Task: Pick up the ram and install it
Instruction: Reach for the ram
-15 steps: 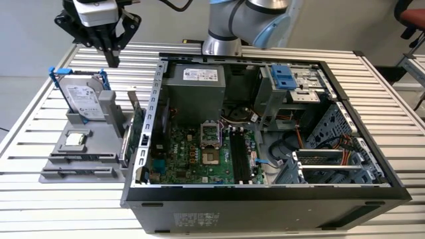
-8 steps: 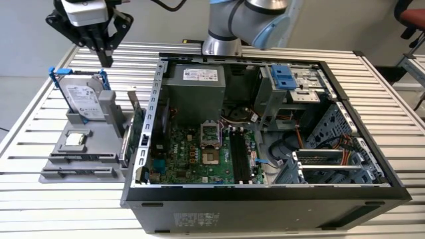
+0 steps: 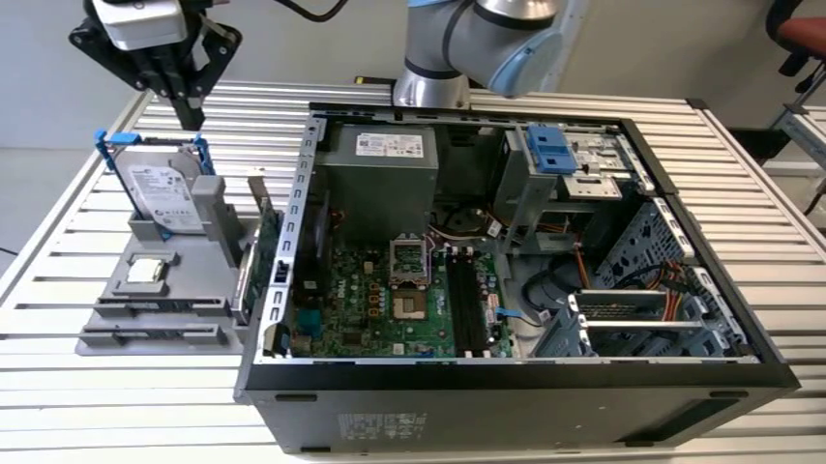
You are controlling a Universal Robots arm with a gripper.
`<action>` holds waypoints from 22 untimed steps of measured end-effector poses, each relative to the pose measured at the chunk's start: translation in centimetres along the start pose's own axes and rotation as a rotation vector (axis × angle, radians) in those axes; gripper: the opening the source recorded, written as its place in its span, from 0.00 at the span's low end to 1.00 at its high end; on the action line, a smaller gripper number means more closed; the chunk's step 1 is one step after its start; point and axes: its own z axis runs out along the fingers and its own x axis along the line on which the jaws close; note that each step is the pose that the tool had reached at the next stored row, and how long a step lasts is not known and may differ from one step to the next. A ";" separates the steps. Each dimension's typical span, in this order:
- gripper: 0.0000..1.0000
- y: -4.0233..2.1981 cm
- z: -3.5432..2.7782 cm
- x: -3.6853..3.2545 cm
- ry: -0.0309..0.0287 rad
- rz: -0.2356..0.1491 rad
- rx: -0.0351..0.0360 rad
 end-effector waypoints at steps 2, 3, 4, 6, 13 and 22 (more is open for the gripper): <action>0.00 -0.03 -0.01 0.38 0.0001 0.000 -0.0002; 0.00 -0.04 -0.01 0.57 0.0000 0.000 -0.0003; 0.00 -0.06 -0.01 0.77 0.0000 0.000 -0.0005; 0.00 -0.09 -0.02 1.17 0.0001 0.000 -0.0006; 0.00 -0.19 -0.06 2.65 0.0001 0.000 -0.0013; 0.00 -0.31 -0.10 4.45 0.0001 0.000 -0.0017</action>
